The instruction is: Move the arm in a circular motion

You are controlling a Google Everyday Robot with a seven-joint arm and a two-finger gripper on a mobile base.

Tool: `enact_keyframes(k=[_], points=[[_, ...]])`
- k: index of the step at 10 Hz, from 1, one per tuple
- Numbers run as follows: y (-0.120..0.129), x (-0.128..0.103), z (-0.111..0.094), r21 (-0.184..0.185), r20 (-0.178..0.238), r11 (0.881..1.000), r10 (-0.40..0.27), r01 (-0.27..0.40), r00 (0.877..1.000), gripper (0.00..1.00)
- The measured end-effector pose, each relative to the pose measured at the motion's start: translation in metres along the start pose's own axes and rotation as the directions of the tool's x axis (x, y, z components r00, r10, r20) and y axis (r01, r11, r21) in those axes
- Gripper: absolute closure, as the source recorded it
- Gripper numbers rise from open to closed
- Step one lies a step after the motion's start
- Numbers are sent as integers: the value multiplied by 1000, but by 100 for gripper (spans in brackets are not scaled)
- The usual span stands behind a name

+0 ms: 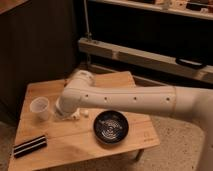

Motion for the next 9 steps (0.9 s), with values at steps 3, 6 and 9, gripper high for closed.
enact_keyframes(k=[3, 6, 9], points=[[15, 49, 28, 44, -22, 994, -102, 103, 995, 96], [59, 73, 20, 12, -41, 990, -138, 138, 990, 96], [117, 69, -4, -49, -56, 993, -107, 104, 993, 96]])
